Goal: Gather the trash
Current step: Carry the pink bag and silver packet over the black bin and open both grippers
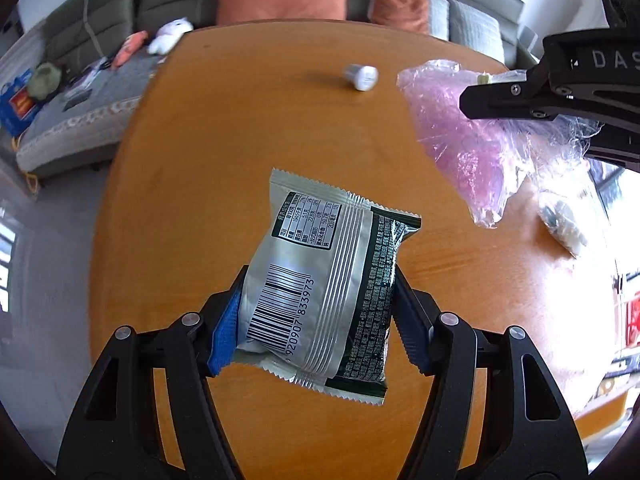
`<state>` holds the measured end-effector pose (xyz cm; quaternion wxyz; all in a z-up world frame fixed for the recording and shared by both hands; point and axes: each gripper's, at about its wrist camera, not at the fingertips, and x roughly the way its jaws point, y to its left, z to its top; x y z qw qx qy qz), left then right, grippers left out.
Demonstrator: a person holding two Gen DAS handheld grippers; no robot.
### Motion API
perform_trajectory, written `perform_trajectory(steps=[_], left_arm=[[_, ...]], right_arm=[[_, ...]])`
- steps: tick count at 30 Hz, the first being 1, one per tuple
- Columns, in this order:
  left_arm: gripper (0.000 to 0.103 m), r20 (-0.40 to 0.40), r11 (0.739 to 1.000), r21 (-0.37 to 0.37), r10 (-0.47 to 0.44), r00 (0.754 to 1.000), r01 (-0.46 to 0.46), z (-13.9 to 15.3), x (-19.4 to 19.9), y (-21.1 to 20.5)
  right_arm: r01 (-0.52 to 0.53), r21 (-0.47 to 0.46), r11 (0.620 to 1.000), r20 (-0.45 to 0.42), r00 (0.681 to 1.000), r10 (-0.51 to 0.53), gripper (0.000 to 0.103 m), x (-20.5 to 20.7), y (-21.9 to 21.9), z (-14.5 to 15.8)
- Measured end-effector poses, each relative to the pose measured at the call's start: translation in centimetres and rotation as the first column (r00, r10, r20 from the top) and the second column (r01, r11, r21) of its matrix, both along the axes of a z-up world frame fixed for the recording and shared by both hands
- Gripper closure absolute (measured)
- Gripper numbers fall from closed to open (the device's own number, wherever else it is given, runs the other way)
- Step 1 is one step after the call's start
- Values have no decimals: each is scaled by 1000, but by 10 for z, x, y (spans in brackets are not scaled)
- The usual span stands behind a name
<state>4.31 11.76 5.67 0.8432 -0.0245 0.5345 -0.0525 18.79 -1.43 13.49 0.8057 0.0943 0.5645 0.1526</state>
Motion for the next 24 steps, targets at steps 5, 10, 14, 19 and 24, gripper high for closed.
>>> perform_trajectory(steps=[5, 10, 14, 19, 24], left_arm=[[39, 7, 993, -9, 120, 993, -120, 4, -19, 54], [39, 9, 973, -15, 229, 973, -229, 3, -39, 105], [39, 8, 947, -45, 318, 948, -317, 2, -61, 145], [39, 3, 898, -69, 436, 900, -435, 2, -97, 196], [39, -10, 834, -72, 548, 836, -547, -1, -137, 246]], right_arm=[[-106, 2, 994, -6, 994, 106, 79, -8, 65, -2], [-195, -2, 981, -15, 981, 195, 79, -18, 121, -4], [-277, -14, 961, -19, 961, 277, 79, -31, 166, -4], [-369, -16, 929, -29, 929, 369, 79, -51, 217, -7], [-477, -10, 879, -45, 878, 476, 79, -78, 277, -13]])
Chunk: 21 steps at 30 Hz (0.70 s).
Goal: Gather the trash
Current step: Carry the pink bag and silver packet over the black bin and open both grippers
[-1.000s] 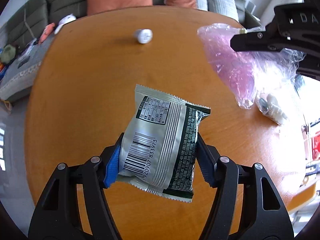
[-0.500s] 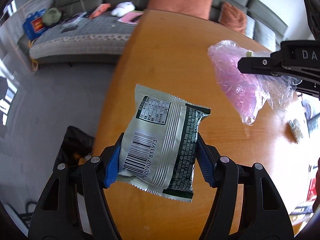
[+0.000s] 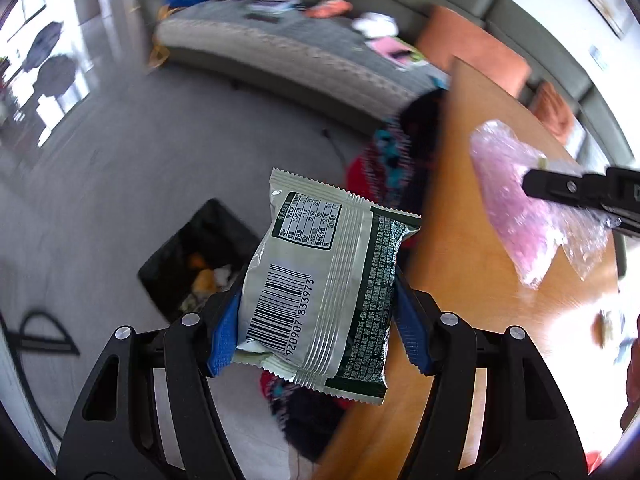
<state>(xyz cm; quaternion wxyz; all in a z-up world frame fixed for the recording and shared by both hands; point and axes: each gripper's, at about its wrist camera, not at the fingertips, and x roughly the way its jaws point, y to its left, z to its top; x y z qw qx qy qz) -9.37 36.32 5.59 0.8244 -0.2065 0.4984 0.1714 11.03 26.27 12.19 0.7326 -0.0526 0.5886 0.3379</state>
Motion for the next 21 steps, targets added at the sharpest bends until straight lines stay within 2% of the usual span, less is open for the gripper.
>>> perform_trajectory(steps=[4, 11, 13, 14, 15, 16, 19, 21], left_arm=[[39, -29, 994, -5, 112, 993, -112, -7, -33, 41], [39, -76, 972, -15, 231, 970, -233, -19, -65, 93], [38, -98, 967, -18, 253, 963, -256, -23, -69, 106], [31, -110, 964, -16, 263, 959, -266, -24, -68, 110], [13, -124, 958, -1, 284, 951, -287, -24, -68, 115], [6, -127, 950, 22, 311, 942, -311, -23, -67, 122], [6, -105, 939, 59, 342, 934, -338, -14, -65, 134], [6, -102, 936, 67, 351, 931, -346, -11, -62, 138]], right_arm=[[-96, -5, 995, -14, 995, 96, 79, -23, 48, -7], [-225, -30, 974, -28, 974, 224, 78, -53, 123, -21], [-250, -28, 968, -34, 968, 249, 55, -58, 145, -23], [-252, -36, 967, -25, 968, 252, 37, -59, 156, -23], [-253, -35, 967, -12, 968, 252, 35, -60, 164, -21], [-258, -29, 966, -2, 966, 259, 35, -60, 170, -18], [-275, -37, 961, 18, 961, 276, 34, -65, 184, -12], [-281, -35, 959, 41, 958, 282, 29, -65, 184, -9]])
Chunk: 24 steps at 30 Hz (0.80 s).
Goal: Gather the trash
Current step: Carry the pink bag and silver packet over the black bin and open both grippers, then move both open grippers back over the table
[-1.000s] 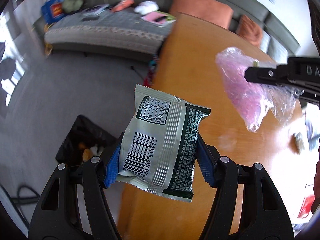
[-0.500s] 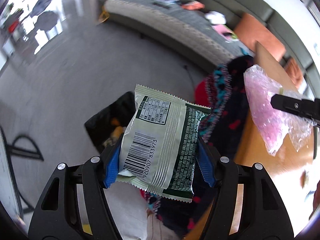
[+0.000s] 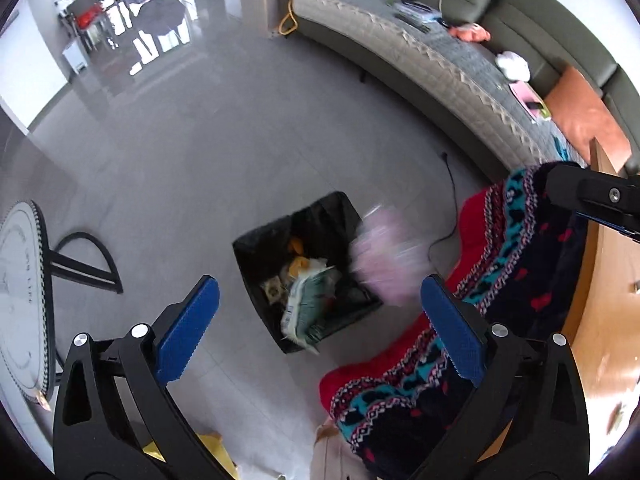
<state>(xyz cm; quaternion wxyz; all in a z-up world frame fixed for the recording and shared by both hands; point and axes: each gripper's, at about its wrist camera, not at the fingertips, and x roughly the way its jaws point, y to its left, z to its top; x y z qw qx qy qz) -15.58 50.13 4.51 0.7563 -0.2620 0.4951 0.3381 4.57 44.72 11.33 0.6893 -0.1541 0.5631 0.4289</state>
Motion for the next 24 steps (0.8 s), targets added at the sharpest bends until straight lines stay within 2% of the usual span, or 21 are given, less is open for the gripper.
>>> perform_trajectory(steps=[6, 11, 24], left_arm=[[6, 6, 1000, -17, 2, 1000, -1, -6, 3, 3], [6, 9, 998, -32, -47, 999, 48, -7, 13, -6], [6, 50, 974, -4, -224, 973, 225, 16, 68, -76]], right_arm=[[21, 3, 1000, -7, 1000, -21, 28, 4, -9, -1], [77, 1, 997, -13, 997, -77, 28, 17, -36, -3], [237, 33, 971, -1, 971, -237, 28, 52, -136, 11]])
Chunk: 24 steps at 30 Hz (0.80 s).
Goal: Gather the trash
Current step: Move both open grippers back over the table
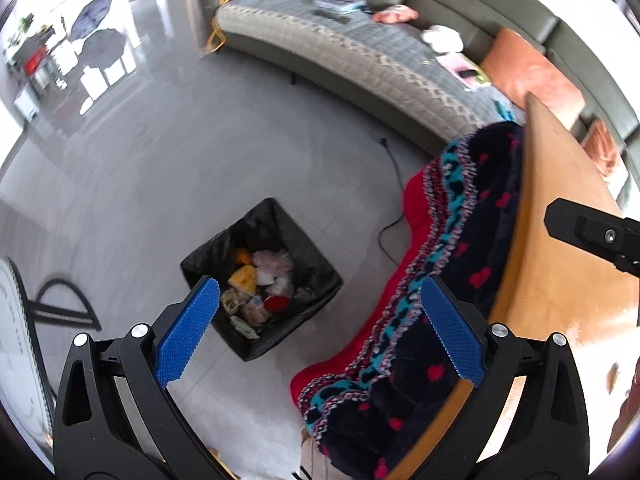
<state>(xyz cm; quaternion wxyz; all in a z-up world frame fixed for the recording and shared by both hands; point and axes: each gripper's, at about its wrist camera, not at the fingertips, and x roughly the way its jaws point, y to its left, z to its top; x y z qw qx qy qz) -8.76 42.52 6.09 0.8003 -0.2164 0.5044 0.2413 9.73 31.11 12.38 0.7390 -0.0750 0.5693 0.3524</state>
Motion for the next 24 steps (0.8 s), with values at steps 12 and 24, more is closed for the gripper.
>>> perform_trajectory(steps=[12, 24], left_arm=[[6, 23, 976, 16, -215, 976, 215, 20, 63, -111], [6, 28, 902, 12, -432, 902, 432, 28, 116, -243]], right_arm=[[159, 26, 987, 11, 987, -160, 28, 30, -125, 9], [325, 4, 946, 17, 946, -325, 28, 47, -274, -4]])
